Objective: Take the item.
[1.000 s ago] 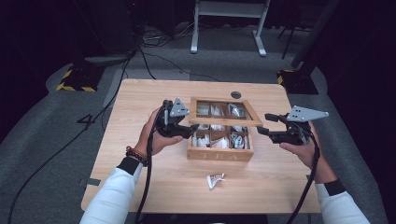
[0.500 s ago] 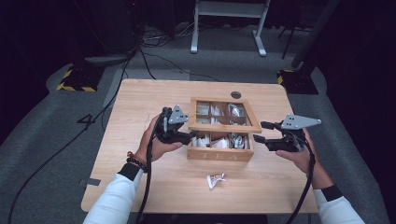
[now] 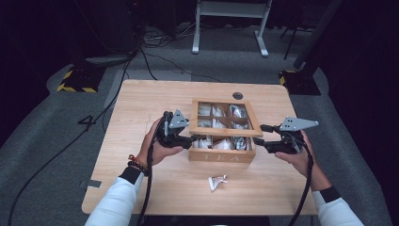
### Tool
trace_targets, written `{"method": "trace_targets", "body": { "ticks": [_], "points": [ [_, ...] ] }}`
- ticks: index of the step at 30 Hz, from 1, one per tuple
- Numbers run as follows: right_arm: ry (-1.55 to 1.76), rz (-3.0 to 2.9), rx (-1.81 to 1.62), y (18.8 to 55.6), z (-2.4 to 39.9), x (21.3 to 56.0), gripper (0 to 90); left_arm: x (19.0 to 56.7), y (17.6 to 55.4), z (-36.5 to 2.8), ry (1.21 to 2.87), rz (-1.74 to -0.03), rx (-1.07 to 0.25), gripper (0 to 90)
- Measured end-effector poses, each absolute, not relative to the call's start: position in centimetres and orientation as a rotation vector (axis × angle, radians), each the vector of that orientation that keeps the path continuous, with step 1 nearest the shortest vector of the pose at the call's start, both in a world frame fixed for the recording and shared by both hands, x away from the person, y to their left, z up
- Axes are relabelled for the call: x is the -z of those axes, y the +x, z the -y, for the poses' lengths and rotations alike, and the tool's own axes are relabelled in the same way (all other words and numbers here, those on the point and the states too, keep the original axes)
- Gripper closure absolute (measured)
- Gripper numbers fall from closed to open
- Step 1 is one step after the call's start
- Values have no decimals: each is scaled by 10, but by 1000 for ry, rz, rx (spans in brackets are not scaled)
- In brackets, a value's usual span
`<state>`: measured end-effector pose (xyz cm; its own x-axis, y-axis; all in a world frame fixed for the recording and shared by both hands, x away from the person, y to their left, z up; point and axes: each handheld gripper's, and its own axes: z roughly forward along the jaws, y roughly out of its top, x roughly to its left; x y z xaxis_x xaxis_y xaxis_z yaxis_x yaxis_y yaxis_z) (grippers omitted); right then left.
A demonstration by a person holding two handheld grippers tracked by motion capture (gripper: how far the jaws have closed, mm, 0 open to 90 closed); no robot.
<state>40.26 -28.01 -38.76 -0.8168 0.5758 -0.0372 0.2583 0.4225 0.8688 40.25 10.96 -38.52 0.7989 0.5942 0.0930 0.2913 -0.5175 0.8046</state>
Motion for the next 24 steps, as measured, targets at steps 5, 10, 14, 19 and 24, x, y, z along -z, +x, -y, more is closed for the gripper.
{"method": "trace_targets", "body": {
  "ticks": [5, 10, 14, 19, 24],
  "points": [
    [719, -2359, -1321, 404, 279, 390, 370, 388, 402, -107, 2151, -648, -488, 328],
    [716, -2359, -1318, 403, 278, 392, 367, 390, 402, -106, 2155, -648, -480, 328],
    [717, -2364, -1312, 403, 278, 395, 366, 393, 401, -106, 2167, -638, -483, 328],
    [709, -2382, -1278, 400, 277, 399, 366, 399, 399, -105, 2176, -646, -479, 325],
    [694, -2408, -1266, 398, 277, 403, 371, 406, 398, -105, 2202, -642, -467, 324]
  ]
}}
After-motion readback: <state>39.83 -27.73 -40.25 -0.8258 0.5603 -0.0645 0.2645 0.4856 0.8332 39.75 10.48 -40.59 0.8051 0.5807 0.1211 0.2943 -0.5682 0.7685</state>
